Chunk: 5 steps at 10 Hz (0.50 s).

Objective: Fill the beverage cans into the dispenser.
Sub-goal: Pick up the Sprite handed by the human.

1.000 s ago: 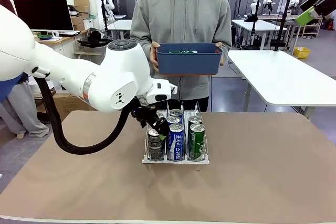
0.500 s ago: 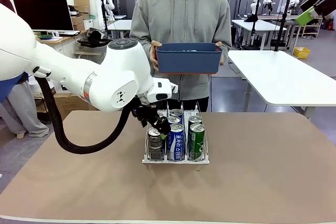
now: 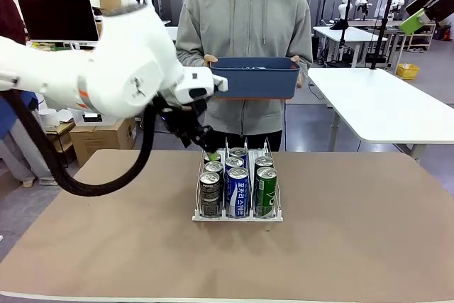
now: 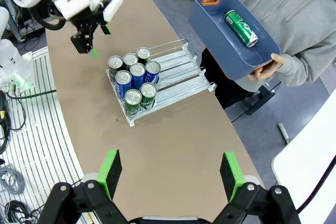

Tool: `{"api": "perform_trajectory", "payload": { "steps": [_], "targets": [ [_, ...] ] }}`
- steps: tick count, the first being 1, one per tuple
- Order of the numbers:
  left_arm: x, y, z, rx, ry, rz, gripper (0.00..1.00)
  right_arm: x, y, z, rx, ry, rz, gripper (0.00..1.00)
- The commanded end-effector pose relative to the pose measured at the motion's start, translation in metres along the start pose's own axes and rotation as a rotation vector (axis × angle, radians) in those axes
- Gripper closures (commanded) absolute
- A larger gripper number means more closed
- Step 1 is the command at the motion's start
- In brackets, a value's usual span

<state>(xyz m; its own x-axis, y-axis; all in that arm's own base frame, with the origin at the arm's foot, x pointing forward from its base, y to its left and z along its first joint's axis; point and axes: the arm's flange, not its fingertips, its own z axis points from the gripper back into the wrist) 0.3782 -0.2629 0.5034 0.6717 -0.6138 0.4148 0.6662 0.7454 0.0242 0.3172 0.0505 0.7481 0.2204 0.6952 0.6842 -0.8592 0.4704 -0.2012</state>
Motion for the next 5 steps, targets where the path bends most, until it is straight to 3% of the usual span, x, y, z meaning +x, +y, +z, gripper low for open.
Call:
{"api": "perform_trajectory", "payload": {
  "steps": [1,5],
  "targets": [
    [-0.016,0.014,0.033,-0.081,-0.020,-0.023,0.00,-0.001,0.000,-0.001,0.003,0.001,0.006,0.00],
    [-0.024,0.043,0.090,-0.175,-0.068,-0.069,0.00,-0.001,0.000,-0.001,0.003,0.001,0.006,0.00]
  ]
}}
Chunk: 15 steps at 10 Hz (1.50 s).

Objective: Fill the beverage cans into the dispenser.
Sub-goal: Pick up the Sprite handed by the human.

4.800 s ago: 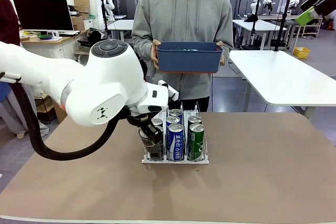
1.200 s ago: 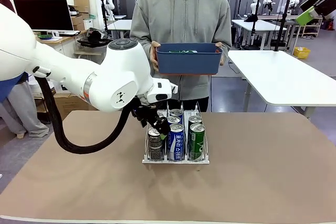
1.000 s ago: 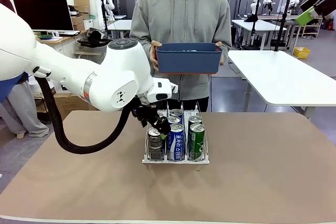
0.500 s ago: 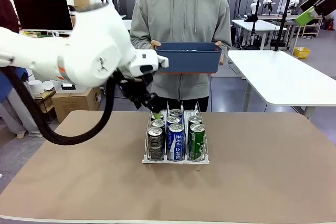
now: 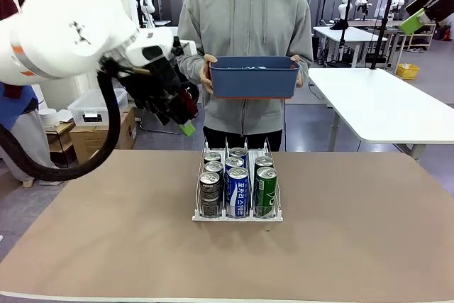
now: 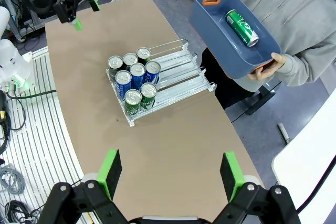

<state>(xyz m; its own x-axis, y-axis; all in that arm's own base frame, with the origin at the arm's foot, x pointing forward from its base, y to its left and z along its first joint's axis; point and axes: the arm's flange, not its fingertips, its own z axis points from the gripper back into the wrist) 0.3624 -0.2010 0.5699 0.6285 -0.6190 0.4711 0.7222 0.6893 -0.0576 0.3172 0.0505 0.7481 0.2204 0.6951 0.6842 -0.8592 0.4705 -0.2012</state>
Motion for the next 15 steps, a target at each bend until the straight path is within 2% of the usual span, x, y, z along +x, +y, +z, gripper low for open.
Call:
{"api": "perform_trajectory", "payload": {
  "steps": [1,5,8,12,15],
  "targets": [
    [-0.003,0.009,0.022,-0.105,-0.025,-0.034,0.00,-0.001,0.000,-0.001,0.003,0.001,0.006,0.00],
    [-0.005,0.027,0.080,-0.110,-0.094,-0.047,0.00,-0.001,0.000,-0.001,0.003,0.001,0.006,0.00],
    [-0.008,0.036,0.122,-0.129,-0.129,-0.126,0.00,-0.001,0.000,-0.001,0.003,0.001,0.006,0.00],
    [-0.001,0.020,0.162,-0.068,-0.141,-0.177,0.00,-0.001,0.000,-0.001,0.003,0.001,0.006,0.00],
    [-0.001,0.013,0.181,-0.017,-0.219,-0.193,0.00,-0.001,0.000,-0.001,0.003,0.001,0.006,0.00]
  ]
}}
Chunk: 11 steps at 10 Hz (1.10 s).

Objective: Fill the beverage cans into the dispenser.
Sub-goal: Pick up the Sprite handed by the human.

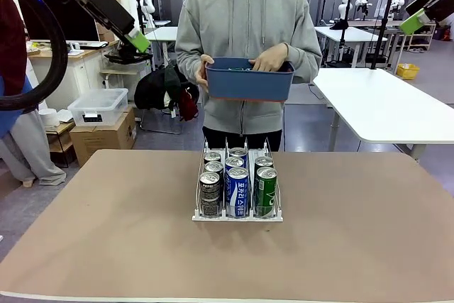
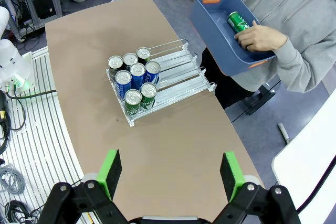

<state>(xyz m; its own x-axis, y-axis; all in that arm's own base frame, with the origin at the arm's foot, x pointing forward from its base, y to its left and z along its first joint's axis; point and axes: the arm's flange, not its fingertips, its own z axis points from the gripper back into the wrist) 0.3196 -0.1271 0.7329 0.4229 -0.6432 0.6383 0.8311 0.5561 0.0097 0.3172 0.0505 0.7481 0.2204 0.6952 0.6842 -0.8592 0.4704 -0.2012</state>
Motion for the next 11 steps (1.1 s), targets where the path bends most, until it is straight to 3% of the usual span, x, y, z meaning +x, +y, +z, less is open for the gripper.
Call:
{"api": "perform_trajectory", "payload": {
  "steps": [1,11],
  "targets": [
    [-0.0067,-0.0005,0.0016,0.023,-0.031,-0.023,0.00,-0.0007,-0.0003,-0.0013,0.003,0.001,0.006,0.00],
    [0.0006,-0.0016,0.0047,0.010,-0.014,-0.004,0.00,-0.0007,-0.0003,-0.0013,0.003,0.001,0.006,0.00]
  ]
}}
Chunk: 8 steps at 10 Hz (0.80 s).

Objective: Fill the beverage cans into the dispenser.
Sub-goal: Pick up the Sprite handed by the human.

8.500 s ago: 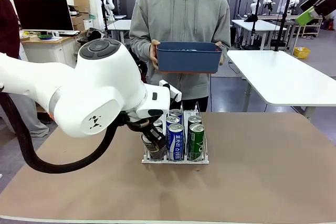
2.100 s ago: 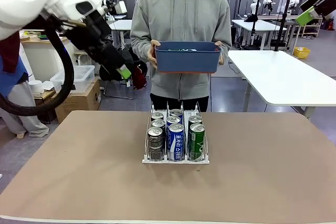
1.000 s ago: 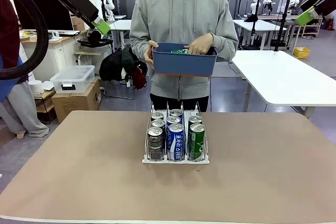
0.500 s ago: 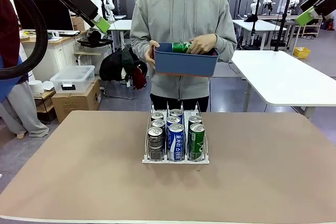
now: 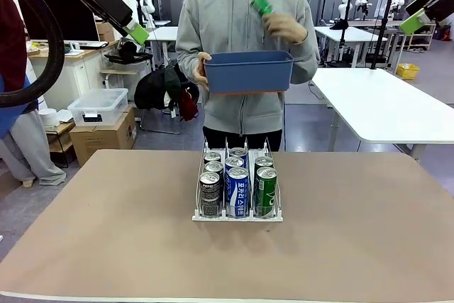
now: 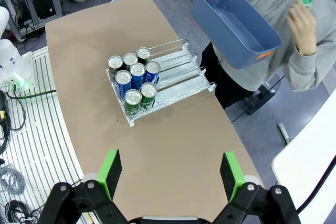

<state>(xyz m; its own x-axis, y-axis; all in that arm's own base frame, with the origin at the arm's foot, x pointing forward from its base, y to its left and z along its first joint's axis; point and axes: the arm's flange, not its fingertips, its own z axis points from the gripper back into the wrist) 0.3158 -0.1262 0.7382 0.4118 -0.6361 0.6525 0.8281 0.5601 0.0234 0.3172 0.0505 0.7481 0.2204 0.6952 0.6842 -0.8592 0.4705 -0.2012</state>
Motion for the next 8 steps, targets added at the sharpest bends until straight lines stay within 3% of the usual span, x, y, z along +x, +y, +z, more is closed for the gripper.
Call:
{"api": "perform_trajectory", "payload": {
  "steps": [1,8],
  "targets": [
    [-0.0006,0.0010,-0.0012,-0.004,0.005,0.001,0.00,-0.0007,-0.0003,-0.0013,0.003,0.001,0.006,0.00],
    [-0.0006,0.0010,-0.0012,-0.004,0.005,0.001,0.00,-0.0007,-0.0003,-0.0013,0.003,0.001,0.006,0.00]
  ]
}}
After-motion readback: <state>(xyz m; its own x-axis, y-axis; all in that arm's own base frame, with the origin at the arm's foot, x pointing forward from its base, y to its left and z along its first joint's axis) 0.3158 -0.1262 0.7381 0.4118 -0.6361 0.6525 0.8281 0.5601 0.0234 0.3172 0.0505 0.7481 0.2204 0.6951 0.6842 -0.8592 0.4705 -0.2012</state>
